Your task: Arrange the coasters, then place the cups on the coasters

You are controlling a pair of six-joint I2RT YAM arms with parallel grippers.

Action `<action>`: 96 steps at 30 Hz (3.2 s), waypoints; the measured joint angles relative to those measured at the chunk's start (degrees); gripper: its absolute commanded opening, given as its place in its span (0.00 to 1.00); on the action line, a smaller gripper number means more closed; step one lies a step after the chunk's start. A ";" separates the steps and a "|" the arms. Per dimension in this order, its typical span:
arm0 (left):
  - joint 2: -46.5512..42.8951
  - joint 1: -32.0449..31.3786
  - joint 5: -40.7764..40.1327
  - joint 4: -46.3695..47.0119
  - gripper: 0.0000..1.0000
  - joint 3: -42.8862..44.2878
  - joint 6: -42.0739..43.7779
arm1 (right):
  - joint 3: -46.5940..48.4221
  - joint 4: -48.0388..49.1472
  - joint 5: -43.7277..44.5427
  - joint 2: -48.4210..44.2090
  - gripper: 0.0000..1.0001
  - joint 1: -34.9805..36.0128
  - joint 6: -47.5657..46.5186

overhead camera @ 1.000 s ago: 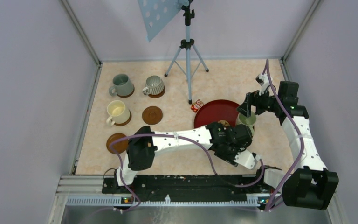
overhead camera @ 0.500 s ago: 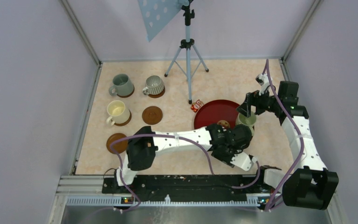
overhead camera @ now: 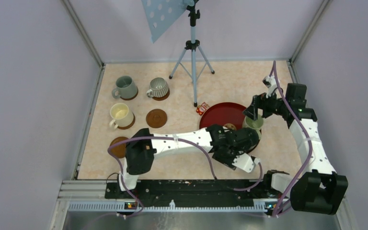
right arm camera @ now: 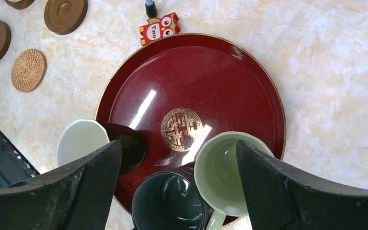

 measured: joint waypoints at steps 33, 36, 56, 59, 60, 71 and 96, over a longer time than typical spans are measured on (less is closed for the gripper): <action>-20.55 9.09 -1.22 7.26 0.97 -15.04 -33.46 | -0.04 -0.24 0.22 0.48 0.87 0.00 -0.39; -20.22 11.28 -3.52 7.17 0.98 -18.73 -43.28 | -0.24 -0.28 0.55 0.57 0.87 0.00 -0.39; -10.58 11.63 -4.28 9.33 0.99 -9.86 -65.37 | -0.24 -0.20 2.08 1.55 0.87 0.00 -0.55; -9.14 11.63 -5.53 9.29 0.99 -9.55 -65.81 | -0.24 -0.22 2.10 1.55 0.87 0.00 -0.83; -8.83 11.63 -5.90 9.29 0.99 -9.49 -65.83 | -0.24 -0.22 2.10 1.53 0.87 0.00 -0.85; -6.93 13.51 -9.49 9.70 0.78 -9.31 -65.24 | -0.26 -0.22 2.10 1.53 0.87 0.00 -0.90; -8.59 17.66 -4.44 22.23 0.00 -19.19 -53.83 | -0.26 -0.33 1.81 1.53 0.87 0.00 -1.64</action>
